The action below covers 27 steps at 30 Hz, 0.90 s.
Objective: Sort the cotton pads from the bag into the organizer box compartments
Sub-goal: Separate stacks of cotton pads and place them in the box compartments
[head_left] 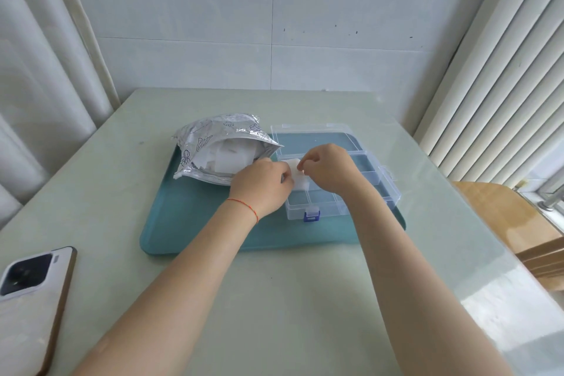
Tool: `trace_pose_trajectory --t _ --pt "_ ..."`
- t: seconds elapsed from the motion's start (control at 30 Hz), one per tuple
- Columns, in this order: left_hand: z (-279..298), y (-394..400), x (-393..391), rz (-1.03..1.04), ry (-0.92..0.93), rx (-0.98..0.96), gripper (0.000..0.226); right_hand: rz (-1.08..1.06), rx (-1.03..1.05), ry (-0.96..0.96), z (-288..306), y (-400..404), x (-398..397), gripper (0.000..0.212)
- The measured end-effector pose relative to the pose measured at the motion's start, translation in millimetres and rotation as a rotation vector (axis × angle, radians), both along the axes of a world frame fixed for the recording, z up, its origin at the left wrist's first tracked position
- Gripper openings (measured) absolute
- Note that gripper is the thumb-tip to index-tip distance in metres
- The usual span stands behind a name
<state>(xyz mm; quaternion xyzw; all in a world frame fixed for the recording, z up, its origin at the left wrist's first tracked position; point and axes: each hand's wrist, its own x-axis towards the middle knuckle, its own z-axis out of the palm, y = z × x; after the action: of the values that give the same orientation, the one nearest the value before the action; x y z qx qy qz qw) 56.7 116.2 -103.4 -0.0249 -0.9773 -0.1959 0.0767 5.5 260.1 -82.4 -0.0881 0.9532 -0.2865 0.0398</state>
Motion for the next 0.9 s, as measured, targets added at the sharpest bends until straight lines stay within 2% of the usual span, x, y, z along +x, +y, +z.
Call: trace_pose_trajectory --t 0.13,0.23,0.33,0.47,0.57,0.63,0.77,0.9 --pt "6.0 0.8 -0.9 -0.001 0.030 -0.009 0.023 0.063 0.061 -0.045 2.3 2.0 2.5 0.029" --pt "13.0 -7.1 4.8 0.067 0.256 0.114 0.018 0.002 0.063 0.071 10.5 2.1 5.0 0.032" --pt "18.8 -27.8 12.3 0.170 0.514 0.183 0.012 0.013 -0.090 0.189 25.4 -9.0 19.2 0.030" --pt "20.9 -68.2 17.8 0.297 0.698 0.105 0.014 0.137 -0.195 0.131 26.5 -44.5 40.1 0.029" --pt "16.4 -94.7 16.0 0.281 0.670 0.059 0.024 0.167 -0.186 0.038 16.2 -77.3 40.4 0.036" --pt "12.4 -101.8 14.6 0.276 0.607 0.119 0.021 0.105 -0.156 -0.046 12.8 -95.2 35.3 0.043" --pt "12.5 -101.5 12.5 0.318 0.497 0.272 0.021 -0.047 -0.206 -0.233 11.8 -122.9 26.0 0.016" --pt "14.8 -99.1 11.9 0.322 0.470 0.313 0.023 -0.224 -0.485 -0.242 0.0 -132.6 19.9 0.040"
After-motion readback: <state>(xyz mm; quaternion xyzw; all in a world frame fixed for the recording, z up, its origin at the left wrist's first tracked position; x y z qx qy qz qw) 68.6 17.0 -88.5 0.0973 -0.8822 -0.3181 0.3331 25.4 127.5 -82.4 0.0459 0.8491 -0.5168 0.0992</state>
